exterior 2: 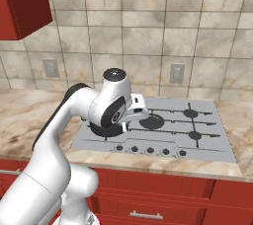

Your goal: Put the broccoli and lime in the pot. Retrieve the spatula and lightly stir the vegetables in the pot.

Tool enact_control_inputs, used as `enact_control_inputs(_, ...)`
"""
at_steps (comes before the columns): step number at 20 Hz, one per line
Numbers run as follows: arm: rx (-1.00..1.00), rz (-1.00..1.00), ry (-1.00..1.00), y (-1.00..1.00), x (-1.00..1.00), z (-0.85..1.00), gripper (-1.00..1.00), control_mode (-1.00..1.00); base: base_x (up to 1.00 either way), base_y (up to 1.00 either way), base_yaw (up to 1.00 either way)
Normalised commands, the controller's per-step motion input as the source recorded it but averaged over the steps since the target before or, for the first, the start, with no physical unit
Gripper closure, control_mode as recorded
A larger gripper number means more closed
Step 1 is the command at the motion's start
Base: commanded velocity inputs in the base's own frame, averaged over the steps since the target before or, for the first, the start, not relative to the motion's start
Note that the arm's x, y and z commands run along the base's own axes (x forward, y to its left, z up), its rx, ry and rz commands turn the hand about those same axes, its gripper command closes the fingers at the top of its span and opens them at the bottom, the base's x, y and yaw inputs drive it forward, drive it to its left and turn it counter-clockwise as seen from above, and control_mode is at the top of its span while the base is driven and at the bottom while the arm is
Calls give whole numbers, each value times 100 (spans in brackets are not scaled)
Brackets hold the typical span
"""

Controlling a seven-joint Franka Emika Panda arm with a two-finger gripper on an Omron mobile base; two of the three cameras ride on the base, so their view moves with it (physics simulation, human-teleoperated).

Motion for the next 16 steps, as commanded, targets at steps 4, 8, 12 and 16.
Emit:
enact_control_inputs(4, 0, 0, 0, 0, 0, 0, 100, 100, 92, 5, 1)
enact_control_inputs(8, -2, 1, 5, 3, 9, 3, 100, -100, 43, 1, 4)
enact_control_inputs(12, -21, 1, 29, 25, 31, 30, 100, -100, 0, 0, 0)
enact_control_inputs(16, -37, 1, 47, 26, 38, 23, 100, -100, 0, 0, 0)
